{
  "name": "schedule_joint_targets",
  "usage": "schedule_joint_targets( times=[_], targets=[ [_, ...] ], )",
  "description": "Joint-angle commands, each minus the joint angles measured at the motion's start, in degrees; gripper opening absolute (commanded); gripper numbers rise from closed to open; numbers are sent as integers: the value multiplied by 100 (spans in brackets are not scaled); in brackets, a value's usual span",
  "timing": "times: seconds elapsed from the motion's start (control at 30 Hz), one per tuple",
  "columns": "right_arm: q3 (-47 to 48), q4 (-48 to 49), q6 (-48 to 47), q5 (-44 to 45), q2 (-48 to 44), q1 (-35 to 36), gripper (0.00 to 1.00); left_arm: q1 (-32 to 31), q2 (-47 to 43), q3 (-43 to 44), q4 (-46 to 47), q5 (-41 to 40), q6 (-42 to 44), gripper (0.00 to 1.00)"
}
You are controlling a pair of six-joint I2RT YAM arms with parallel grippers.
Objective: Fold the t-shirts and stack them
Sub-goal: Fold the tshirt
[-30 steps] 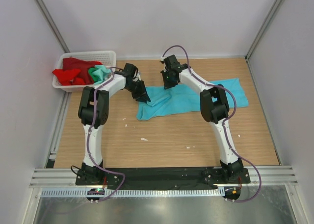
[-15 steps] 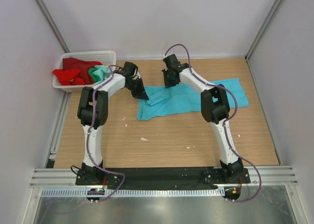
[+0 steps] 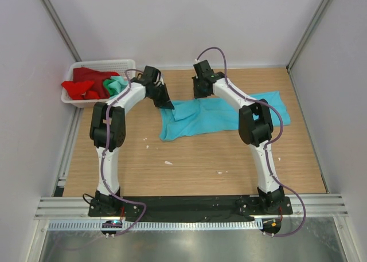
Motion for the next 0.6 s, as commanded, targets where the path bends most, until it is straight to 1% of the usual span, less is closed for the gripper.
schedule_joint_targets(
  times=[0.0, 0.13, 0.23, 0.33, 0.57],
  targets=[
    [52, 264, 197, 138, -175, -15, 3, 16, -74, 293, 145, -160, 54, 0],
    [25, 97, 311, 550, -201, -33, 3, 16, 13, 416, 145, -160, 72, 0],
    [-150, 96, 417, 692, -306, -68, 2, 16, 145, 547, 163, -81, 55, 0],
    [-396, 202, 531, 754, -430, -103, 3, 16, 295, 706, 215, -46, 2, 0],
    [-590, 447, 575, 737, -561, -138, 3, 16, 620, 1110, 268, -37, 89, 0]
  ],
)
